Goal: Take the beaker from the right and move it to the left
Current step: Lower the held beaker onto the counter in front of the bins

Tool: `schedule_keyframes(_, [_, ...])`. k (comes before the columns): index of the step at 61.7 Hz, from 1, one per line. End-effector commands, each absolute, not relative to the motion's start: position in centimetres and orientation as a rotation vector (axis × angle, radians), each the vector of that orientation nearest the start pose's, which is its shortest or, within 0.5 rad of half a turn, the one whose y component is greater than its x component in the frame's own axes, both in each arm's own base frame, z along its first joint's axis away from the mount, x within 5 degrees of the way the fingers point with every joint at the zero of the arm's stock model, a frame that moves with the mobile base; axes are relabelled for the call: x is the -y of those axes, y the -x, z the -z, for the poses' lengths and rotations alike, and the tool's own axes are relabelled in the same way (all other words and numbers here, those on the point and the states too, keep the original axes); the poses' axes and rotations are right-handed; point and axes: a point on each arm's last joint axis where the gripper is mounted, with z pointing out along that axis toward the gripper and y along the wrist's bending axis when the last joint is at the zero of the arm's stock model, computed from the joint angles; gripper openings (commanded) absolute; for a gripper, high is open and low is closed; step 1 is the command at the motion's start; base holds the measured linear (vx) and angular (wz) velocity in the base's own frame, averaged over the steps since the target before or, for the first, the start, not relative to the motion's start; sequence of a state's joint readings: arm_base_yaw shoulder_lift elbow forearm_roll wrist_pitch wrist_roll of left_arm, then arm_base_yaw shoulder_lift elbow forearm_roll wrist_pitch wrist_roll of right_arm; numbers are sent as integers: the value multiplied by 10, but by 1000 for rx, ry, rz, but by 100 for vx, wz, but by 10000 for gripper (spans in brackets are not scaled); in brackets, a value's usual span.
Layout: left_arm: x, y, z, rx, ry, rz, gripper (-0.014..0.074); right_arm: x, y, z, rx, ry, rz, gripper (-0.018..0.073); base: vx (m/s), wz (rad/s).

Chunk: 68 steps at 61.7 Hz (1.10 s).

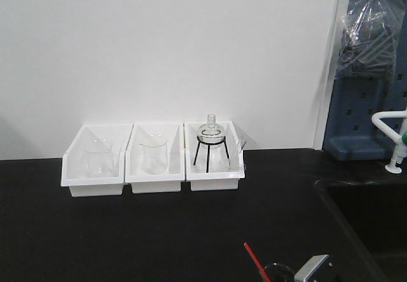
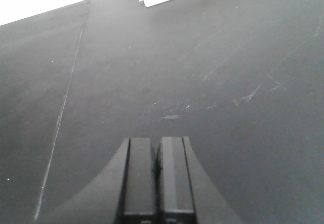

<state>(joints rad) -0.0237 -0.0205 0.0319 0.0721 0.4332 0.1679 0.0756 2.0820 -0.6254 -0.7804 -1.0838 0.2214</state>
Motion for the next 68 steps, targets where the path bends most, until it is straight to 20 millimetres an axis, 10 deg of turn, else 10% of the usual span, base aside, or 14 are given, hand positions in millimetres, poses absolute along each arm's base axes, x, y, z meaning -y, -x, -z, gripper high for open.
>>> schedule_keyframes(1, [-1,-53,-166,-1847,-225,-169,-6,-81,-307,-95,-1758,682,-574,420,0,0])
schedule_keyframes(14, [-1,-53,-166,-1847,-225,-169,-6,-81,-307,-95,-1758,682,-575,569,0,0])
schedule_keyframes(68, [-1,-53,-166,-1847,-225,-169,-6,-70,-298,-142,-1976,704,-449,524,0,0])
